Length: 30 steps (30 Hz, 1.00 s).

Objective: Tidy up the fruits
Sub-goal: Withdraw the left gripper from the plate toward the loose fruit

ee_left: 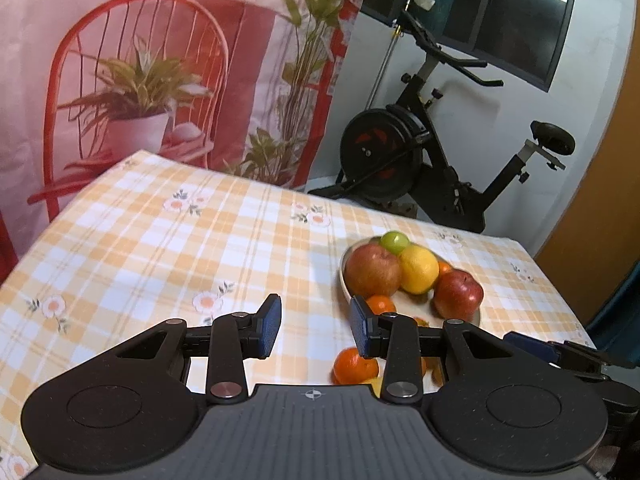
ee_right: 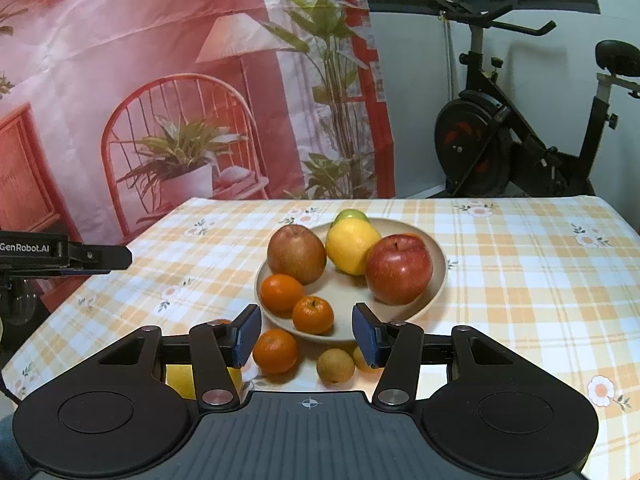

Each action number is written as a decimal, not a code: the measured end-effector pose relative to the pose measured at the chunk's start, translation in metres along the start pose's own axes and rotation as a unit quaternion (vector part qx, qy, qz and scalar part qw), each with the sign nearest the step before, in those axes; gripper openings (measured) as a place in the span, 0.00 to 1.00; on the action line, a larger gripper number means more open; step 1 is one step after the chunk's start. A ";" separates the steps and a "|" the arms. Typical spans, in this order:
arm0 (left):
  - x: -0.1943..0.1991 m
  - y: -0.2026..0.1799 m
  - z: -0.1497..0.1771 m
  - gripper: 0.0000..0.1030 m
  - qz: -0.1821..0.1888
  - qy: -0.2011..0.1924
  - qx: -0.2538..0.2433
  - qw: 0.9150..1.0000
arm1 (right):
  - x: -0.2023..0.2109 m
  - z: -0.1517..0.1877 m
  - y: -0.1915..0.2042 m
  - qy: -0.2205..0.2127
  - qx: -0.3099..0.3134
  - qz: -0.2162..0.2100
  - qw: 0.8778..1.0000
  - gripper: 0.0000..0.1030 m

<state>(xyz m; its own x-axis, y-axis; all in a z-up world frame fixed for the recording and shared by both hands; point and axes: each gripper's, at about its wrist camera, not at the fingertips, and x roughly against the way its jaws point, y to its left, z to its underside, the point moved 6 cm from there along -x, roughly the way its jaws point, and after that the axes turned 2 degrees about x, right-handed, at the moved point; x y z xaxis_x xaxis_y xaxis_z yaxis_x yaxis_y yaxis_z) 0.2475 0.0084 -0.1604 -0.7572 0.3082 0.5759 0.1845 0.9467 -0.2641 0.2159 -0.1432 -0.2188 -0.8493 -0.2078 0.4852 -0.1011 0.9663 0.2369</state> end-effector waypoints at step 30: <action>-0.025 0.001 0.037 0.38 0.034 0.068 0.016 0.997 | -0.028 0.016 0.051 0.116 0.134 -0.102 0.979 0.46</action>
<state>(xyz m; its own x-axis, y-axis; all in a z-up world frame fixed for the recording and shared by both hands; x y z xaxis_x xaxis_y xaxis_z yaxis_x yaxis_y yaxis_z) 0.2432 -0.0022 -0.2037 -0.6507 0.3838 0.6552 0.2115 0.9203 -0.3290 0.2258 -0.0852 -0.2338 -0.6591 -0.4001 0.6367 -0.4159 0.8994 0.1346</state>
